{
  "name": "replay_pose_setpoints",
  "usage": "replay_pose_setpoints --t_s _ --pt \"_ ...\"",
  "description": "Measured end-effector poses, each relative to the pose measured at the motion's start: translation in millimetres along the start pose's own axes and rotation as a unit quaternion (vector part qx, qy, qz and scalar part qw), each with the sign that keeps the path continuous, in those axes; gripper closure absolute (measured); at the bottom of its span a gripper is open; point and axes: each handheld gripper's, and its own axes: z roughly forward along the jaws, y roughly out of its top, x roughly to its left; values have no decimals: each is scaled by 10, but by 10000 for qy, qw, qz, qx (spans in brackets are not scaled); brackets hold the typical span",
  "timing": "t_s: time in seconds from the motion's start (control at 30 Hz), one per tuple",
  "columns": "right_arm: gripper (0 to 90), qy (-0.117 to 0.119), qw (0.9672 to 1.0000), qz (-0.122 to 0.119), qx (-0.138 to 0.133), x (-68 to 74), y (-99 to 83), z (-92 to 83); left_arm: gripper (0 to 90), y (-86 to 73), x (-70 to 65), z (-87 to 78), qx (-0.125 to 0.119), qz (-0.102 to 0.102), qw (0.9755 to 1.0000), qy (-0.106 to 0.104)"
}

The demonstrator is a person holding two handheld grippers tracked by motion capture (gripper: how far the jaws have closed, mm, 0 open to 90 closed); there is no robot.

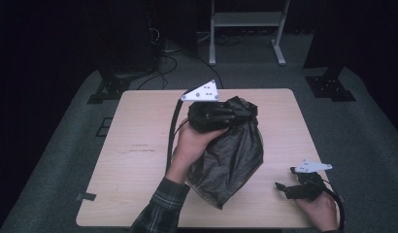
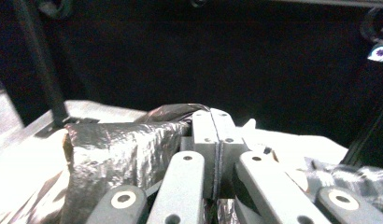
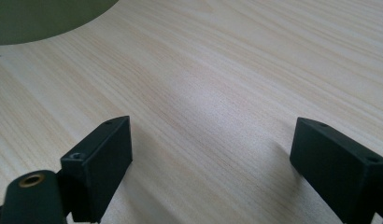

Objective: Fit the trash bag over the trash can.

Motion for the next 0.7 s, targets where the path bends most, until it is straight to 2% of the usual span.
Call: replay_pose_setpoints --t_s 0.07,0.2,0.27,0.3,0.53,0.6,0.63,0.7 --pt "118 -2 10000 5 1 1 0 0 896 -22 6 -50 24 -7 10000 45" --pt "118 -4 10000 8 2 2 0 0 895 -130 48 -291 90 -123 9996 248" --pt "118 -5 10000 6 2 2 0 0 894 -149 56 -335 130 -124 9994 304" --pt "119 -6 10000 7 5 2 0 -1 893 -192 73 -409 172 -176 9991 353" --pt "126 -34 10000 -22 -8 8 4 -17 893 -328 76 -565 346 -255 9983 390" --pt "127 -28 9999 -16 -165 9 51 -76 892 -358 75 -602 370 -261 9982 394" --pt "127 28 9992 13 -391 3 117 -159 892 -379 69 -623 382 -282 9982 362" --pt "127 27 9990 6 -455 1 150 -193 893 -395 58 -641 412 -263 9982 356"
